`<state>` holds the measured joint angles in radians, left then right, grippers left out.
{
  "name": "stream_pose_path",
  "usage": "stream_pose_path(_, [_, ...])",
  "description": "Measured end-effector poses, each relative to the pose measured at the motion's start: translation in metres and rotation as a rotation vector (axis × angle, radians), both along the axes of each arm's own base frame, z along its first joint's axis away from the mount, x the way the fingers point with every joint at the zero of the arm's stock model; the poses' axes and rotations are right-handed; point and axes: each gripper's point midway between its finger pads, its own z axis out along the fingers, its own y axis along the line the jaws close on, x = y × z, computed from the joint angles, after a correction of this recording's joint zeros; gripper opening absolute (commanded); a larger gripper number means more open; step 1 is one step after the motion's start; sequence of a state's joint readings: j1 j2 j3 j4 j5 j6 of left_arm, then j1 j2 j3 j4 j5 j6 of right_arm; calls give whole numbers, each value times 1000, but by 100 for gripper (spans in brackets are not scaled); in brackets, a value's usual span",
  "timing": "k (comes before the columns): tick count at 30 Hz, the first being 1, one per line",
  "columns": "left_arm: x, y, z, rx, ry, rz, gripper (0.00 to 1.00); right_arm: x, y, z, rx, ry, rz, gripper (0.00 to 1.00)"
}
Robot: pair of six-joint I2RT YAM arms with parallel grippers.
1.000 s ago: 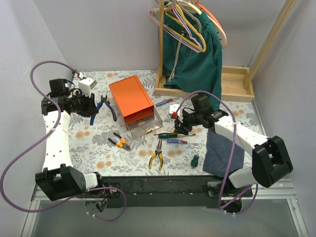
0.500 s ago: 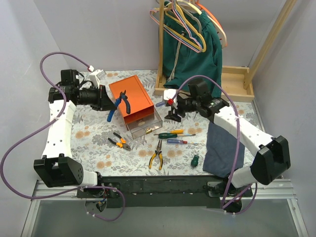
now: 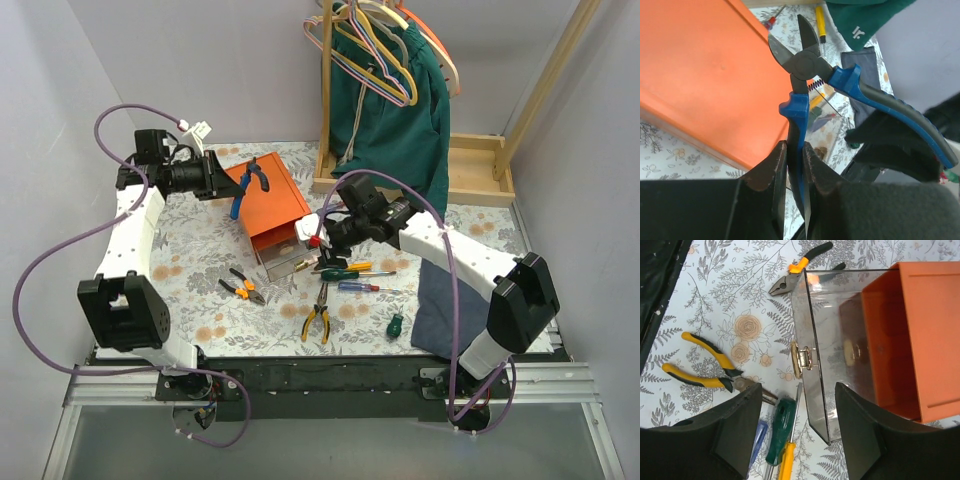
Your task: Sort the tools into containers
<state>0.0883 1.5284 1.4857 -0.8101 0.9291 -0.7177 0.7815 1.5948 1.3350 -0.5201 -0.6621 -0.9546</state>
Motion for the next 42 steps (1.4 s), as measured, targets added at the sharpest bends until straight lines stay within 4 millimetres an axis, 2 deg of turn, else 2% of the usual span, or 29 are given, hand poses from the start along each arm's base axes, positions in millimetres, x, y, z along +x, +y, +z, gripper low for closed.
stream_pose_path(7, [35,2,-39,-15,59,11,0,1,8,-16,-44,12,27,67])
stream_pose_path(13, [47,-9,-61,-15,87,-16,0,1,11,-34,-93,15,33,68])
stream_pose_path(18, [59,-18,-80,2,122,-22,0,-6,15,-37,-108,3,47,67])
stream_pose_path(22, [66,-15,-97,42,152,12,0,-11,15,-39,-124,0,60,65])
stream_pose_path(28, [74,-10,-98,74,145,50,0,-19,11,-39,-144,-6,77,64])
stream_pose_path(35, [81,-9,-97,82,134,57,0,-35,-6,-40,-172,7,82,63])
stream_pose_path(42, [88,-6,-94,99,119,72,0,-35,-11,-29,-164,-11,56,68])
